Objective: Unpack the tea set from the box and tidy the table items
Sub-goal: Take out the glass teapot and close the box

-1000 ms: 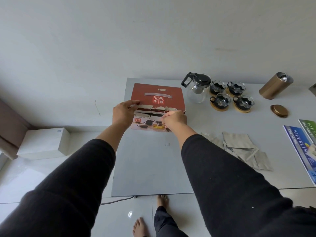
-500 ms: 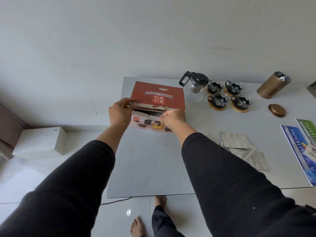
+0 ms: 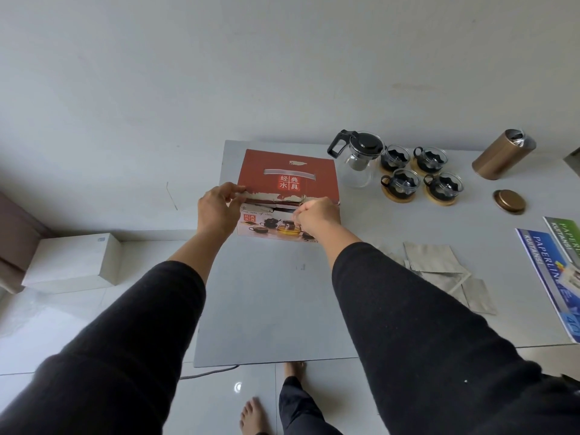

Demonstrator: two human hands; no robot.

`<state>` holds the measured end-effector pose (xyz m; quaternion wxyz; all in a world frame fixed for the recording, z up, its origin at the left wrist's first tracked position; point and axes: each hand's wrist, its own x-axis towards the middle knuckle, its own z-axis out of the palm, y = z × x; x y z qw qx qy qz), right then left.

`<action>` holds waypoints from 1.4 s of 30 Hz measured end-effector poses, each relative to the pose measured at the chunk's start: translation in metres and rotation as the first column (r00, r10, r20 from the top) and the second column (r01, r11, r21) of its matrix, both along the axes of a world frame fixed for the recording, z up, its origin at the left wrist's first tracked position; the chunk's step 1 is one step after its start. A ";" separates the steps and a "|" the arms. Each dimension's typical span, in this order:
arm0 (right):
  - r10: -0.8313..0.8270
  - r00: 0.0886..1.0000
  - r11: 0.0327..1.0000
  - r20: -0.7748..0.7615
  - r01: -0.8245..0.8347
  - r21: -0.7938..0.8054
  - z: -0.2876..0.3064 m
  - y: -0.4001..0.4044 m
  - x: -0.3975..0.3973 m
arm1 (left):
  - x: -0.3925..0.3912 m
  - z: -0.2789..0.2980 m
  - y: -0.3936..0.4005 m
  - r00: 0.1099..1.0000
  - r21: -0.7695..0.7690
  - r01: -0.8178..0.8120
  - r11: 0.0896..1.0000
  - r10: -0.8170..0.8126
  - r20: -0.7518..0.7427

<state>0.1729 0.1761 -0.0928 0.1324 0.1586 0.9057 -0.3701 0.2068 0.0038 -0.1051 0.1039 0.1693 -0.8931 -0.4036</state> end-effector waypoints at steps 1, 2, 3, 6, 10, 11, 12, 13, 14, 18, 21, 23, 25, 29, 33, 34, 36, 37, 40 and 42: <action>-0.008 1.000 1.000 -0.003 0.008 0.002 0.000 0.000 0.000 | 0.000 -0.001 0.000 1.000 -0.005 -0.004 1.000 0.004 0.005; -0.018 1.000 1.000 -0.007 0.018 0.006 -0.001 0.001 0.000 | 0.000 -0.002 0.000 1.000 0.006 -0.015 1.000 0.015 0.016; -0.028 1.000 1.000 -0.011 0.028 0.007 -0.001 0.001 0.001 | 0.000 -0.002 0.000 0.999 0.022 -0.025 0.999 0.025 0.025; -0.039 0.999 0.999 -0.016 0.039 -0.015 0.000 -0.002 0.005 | -0.005 0.001 0.003 0.999 0.010 -0.028 1.000 0.028 0.030; -0.119 0.993 0.989 -0.027 0.116 -0.092 0.001 -0.007 0.008 | -0.016 0.011 0.010 0.999 -0.022 0.012 1.000 -0.011 0.050; -0.151 0.988 0.983 -0.027 0.147 -0.111 0.001 -0.008 0.009 | -0.018 0.012 0.012 0.998 -0.013 0.027 1.000 -0.027 0.063; -0.179 0.983 0.976 -0.030 0.174 -0.132 0.000 -0.009 0.009 | -0.019 0.013 0.014 0.996 0.001 0.042 0.999 -0.042 0.075; -0.201 0.979 0.969 -0.031 0.194 -0.153 0.000 -0.011 0.010 | -0.020 0.012 0.015 0.995 0.015 0.056 0.998 -0.057 0.087; -0.217 0.976 0.964 -0.038 0.208 -0.166 0.000 -0.012 0.010 | -0.021 0.011 0.016 0.993 0.024 0.065 0.998 -0.067 0.096; -0.288 0.950 0.945 -0.123 0.260 -0.200 0.002 -0.012 0.013 | -0.021 0.007 0.015 0.989 0.011 0.097 0.995 -0.098 0.110; -0.304 0.935 0.944 -0.183 0.271 -0.185 0.005 -0.008 0.017 | -0.023 0.003 0.014 0.988 0.011 0.100 0.995 -0.101 0.117; -0.269 0.948 0.957 -0.171 0.244 -0.157 0.004 -0.006 0.017 | -0.024 0.002 0.012 0.987 0.006 0.108 0.994 -0.108 0.119; -0.236 0.958 0.968 -0.164 0.219 -0.119 0.004 -0.006 0.017 | -0.025 0.002 0.012 0.986 0.000 0.115 0.993 -0.114 0.120; -0.198 0.948 0.980 -0.250 0.198 -0.025 0.005 -0.003 0.015 | -0.023 0.005 0.014 0.987 -0.006 0.120 0.993 -0.118 0.105; -0.311 0.889 0.945 -0.336 0.328 -0.005 0.007 0.005 0.008 | -0.021 0.008 0.015 0.987 -0.013 0.127 0.992 -0.125 0.105; -0.325 0.887 0.939 -0.328 0.343 -0.002 0.008 0.009 0.006 | -0.021 0.008 0.014 0.987 -0.010 0.125 0.992 -0.123 0.108; -0.318 0.898 0.941 -0.305 0.339 0.014 0.008 0.016 0.002 | -0.020 0.009 0.015 0.986 -0.006 0.124 0.992 -0.123 0.114; -0.310 0.903 0.944 -0.298 0.330 0.019 0.008 0.019 0.000 | -0.019 0.010 0.015 0.986 0.003 0.123 0.992 -0.122 0.117; -0.314 0.898 0.942 -0.308 0.336 0.022 0.007 0.025 -0.003 | -0.017 0.013 0.016 0.985 0.043 0.115 0.992 -0.120 0.127; -0.342 0.885 0.933 -0.316 0.360 -0.002 0.008 0.025 -0.005 | -0.017 0.014 0.016 0.984 0.041 0.117 0.992 -0.121 0.129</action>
